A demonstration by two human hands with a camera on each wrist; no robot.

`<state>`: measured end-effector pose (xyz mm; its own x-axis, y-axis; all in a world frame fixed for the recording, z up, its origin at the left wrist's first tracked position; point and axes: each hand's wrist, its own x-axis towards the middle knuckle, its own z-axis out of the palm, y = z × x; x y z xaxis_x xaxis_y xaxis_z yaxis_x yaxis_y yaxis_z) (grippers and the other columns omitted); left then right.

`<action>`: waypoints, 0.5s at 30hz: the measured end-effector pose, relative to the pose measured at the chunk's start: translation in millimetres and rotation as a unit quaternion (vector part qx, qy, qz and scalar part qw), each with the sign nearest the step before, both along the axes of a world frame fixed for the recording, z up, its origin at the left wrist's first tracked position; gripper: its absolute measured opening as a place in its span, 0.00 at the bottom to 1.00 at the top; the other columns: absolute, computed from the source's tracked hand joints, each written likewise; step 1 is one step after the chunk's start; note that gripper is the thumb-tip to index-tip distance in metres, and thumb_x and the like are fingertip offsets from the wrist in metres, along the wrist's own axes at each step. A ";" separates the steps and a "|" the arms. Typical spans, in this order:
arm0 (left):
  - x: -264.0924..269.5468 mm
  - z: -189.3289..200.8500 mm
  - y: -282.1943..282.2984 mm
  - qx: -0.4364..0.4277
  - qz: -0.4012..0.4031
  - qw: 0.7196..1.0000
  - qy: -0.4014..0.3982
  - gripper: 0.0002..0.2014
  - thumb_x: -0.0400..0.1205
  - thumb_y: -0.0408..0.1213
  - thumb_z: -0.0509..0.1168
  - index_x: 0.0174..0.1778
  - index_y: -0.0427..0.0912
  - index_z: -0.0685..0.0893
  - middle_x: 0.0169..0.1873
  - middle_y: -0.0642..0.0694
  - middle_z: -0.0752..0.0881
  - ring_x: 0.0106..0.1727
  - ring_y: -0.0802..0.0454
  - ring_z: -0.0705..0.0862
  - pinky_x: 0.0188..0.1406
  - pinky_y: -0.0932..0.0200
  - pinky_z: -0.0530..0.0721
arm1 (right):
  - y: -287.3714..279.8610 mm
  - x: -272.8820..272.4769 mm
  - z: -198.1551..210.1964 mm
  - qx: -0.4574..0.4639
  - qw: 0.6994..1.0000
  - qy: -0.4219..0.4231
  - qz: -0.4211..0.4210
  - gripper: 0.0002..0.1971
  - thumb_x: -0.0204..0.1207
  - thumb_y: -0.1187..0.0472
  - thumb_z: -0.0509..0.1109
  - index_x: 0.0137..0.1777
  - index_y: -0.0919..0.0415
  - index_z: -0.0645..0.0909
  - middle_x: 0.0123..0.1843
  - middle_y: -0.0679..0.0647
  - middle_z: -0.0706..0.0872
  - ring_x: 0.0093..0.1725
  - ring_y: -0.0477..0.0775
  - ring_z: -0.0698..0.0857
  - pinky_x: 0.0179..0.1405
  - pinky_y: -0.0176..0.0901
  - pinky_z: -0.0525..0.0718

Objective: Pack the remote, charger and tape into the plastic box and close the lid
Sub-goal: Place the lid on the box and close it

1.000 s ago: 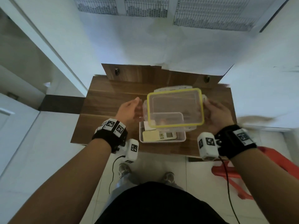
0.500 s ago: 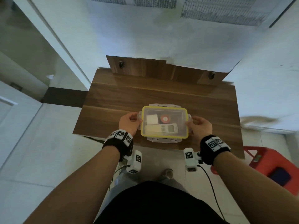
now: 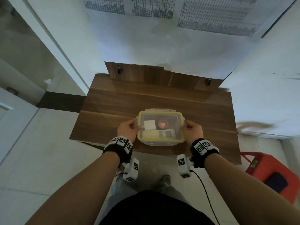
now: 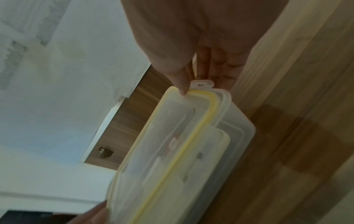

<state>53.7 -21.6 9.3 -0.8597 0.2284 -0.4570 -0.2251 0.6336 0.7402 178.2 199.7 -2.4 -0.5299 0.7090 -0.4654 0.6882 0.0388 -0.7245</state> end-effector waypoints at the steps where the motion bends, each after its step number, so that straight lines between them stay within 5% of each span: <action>1: 0.8 -0.6 -0.6 0.002 0.000 1.000 -0.001 0.24 0.77 0.39 0.73 0.70 0.44 0.80 0.63 0.42 0.86 0.62 0.44 0.84 0.56 0.59 0.78 | -0.4 0.7 0.2 0.008 1.000 -0.003 0.014 0.17 0.81 0.54 0.66 0.68 0.55 0.84 0.55 0.54 0.90 0.53 0.56 0.88 0.57 0.49 0.86; 6: 0.9 -2.3 1.6 -0.001 -0.012 1.000 -0.002 0.20 0.79 0.40 0.70 0.68 0.48 0.82 0.60 0.44 0.88 0.60 0.45 0.85 0.53 0.60 0.78 | 3.0 -1.5 1.2 0.052 0.994 -0.042 0.091 0.12 0.82 0.55 0.62 0.57 0.54 0.86 0.49 0.57 0.91 0.49 0.60 0.88 0.45 0.44 0.83; 10: 1.5 -2.3 4.9 -0.020 -0.028 0.999 -0.002 0.19 0.81 0.40 0.66 0.69 0.49 0.82 0.61 0.43 0.88 0.62 0.43 0.84 0.51 0.61 0.76 | 2.4 -2.8 -3.4 0.060 0.991 -0.058 0.103 0.17 0.81 0.55 0.62 0.65 0.59 0.83 0.61 0.60 0.89 0.57 0.62 0.87 0.49 0.42 0.80; 15: 5.9 -5.3 5.7 -0.015 -0.021 1.000 0.009 0.20 0.82 0.39 0.65 0.72 0.50 0.79 0.65 0.44 0.85 0.66 0.43 0.82 0.58 0.59 0.76 | 2.6 1.7 -4.6 0.094 0.988 -0.053 0.109 0.15 0.82 0.57 0.63 0.64 0.60 0.82 0.60 0.61 0.86 0.57 0.63 0.85 0.51 0.44 0.80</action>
<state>59.6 -15.9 3.9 -0.8579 0.2501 -0.4489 -0.1854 0.6640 0.7244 180.0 202.3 -7.0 -0.6356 0.6620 -0.3972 0.7196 0.3219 -0.6152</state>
